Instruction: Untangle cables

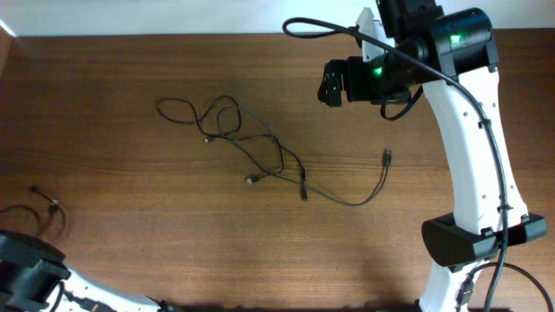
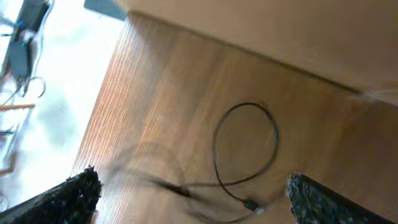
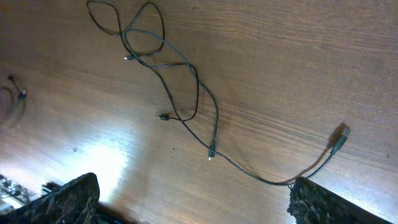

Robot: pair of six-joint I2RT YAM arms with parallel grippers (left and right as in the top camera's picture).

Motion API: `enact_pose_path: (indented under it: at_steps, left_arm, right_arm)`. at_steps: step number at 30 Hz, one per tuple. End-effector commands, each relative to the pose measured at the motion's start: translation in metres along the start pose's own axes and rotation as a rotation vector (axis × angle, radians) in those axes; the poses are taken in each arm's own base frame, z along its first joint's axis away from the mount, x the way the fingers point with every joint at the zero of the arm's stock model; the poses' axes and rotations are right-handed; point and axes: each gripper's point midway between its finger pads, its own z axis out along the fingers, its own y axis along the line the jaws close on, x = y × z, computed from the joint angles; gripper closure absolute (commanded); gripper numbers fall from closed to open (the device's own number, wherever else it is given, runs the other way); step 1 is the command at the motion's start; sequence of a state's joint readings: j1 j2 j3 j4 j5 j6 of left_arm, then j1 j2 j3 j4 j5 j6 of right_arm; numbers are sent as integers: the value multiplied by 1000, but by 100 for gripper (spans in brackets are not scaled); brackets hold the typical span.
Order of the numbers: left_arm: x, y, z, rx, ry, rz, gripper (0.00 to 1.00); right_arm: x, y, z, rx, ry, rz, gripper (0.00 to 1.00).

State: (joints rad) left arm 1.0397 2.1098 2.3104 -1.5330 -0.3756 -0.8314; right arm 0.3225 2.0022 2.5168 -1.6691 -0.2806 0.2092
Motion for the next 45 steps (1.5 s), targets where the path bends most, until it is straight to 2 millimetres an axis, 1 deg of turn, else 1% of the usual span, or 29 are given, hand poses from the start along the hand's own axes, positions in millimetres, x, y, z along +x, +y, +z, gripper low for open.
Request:
enact_pose_path:
  at_steps: [1,4,5,6,7,8,10,12,13,14,15,16,18,19,20,21,24,27,29,32,35,38,39,40,41,42,43,44,45]
  left_arm:
    - [6,3,20,-89,-40,-3,1]
    - [15,-34,15,52,-21,145,1]
    - [22,-55,4,142,-8,231,0]
    - [29,-82,-23,283,-7,331,1]
    - [33,-101,-54,400,-30,412,1]
    - [45,-121,-124,628,-73,550,0]
    - [71,-109,-228,843,-182,658,0]
    - [116,-94,-293,976,-269,847,0]
    - [165,-84,-333,1075,-301,1004,0]
    - [193,-82,-347,1114,-299,1092,0]
    - [256,-78,-360,1159,-240,1262,0]
    - [305,-77,-360,1166,-172,1384,0]
    - [372,-77,-351,1146,-83,1553,0]
    - [406,-76,-340,1114,-34,1639,1]
    - [456,-75,-325,1071,26,1752,2]
    - [475,-75,-316,1049,50,1790,2]
    - [559,-71,-262,890,198,1838,9]
    - [609,-89,-192,757,231,1648,12]
    - [633,-100,-167,795,235,1587,17]
    - [643,-110,-126,778,192,1485,21]
    - [656,-114,-114,828,183,1472,28]
    - [658,-120,-117,864,172,1459,64]
    - [655,-124,-117,864,140,1448,91]
    - [655,-126,-118,870,132,1450,100]
    - [655,-133,-133,926,95,1498,100]
    - [652,-136,-165,1013,73,1558,100]
    - [642,-130,-218,1142,90,1589,100]
    - [631,-112,-268,1272,145,1625,100]
    - [623,-92,-303,1377,203,1654,100]
  right_arm:
    - [0,-1,0,14,-3,-27,1]
    - [-1,-4,0,29,-7,-34,1]
    - [-1,-4,0,29,-7,-34,1]
    - [-1,-4,0,29,-7,-34,1]
    - [-1,-4,0,29,-6,-34,1]
    - [-1,-4,0,29,-8,-34,1]
    - [-2,-7,0,45,-11,-33,1]
    - [-5,-14,-2,66,-23,-22,1]
    - [-8,-24,-5,74,-32,0,1]
    - [-10,-33,-7,83,-38,21,1]
    - [-15,-57,-14,105,-54,76,1]
    - [-18,-80,-21,125,-71,126,1]
    - [-19,-103,-29,148,-83,162,1]
    - [-18,-117,-34,161,-85,196,1]
    - [-16,-122,-35,166,-81,210,1]
    - [-16,-124,-36,169,-81,214,1]
    - [-15,-126,-37,186,-81,215,1]
    - [-13,-126,-36,186,-74,217,1]
    - [-14,-126,-36,186,-74,217,1]
    - [-14,-126,-36,186,-74,217,1]
    - [-13,-126,-36,186,-74,217,2]
    - [-14,-126,-36,186,-74,217,1]
    - [-13,-126,-36,186,-74,218,1]
    - [-13,-126,-36,186,-73,217,1]
    - [-13,-126,-36,185,-72,216,1]
    - [-13,-126,-36,185,-71,217,1]
    - [-13,-126,-36,185,-73,215,1]
    - [-14,-125,-36,181,-74,215,1]
    - [-14,-124,-35,179,-73,212,1]
